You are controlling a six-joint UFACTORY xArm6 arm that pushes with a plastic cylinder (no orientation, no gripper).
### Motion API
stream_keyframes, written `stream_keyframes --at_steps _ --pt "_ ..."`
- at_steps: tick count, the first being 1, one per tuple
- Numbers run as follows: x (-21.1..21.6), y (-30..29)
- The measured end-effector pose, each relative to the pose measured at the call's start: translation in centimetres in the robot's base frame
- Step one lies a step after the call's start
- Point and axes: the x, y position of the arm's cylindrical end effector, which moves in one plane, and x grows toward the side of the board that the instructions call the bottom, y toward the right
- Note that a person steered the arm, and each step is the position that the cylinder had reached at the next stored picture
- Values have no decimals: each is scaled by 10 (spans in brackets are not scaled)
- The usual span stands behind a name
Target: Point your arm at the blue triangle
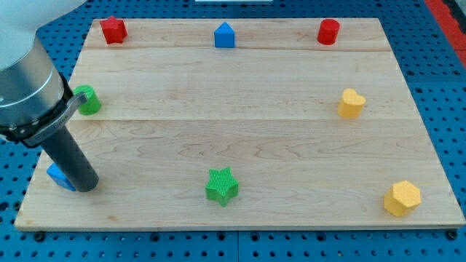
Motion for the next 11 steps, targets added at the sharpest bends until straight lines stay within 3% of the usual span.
stream_keyframes --at_steps 2,4,8,9,11 --pt "-2 6" --pt "-34 48" --pt "-36 48" --pt "-50 74" --pt "-108 183"
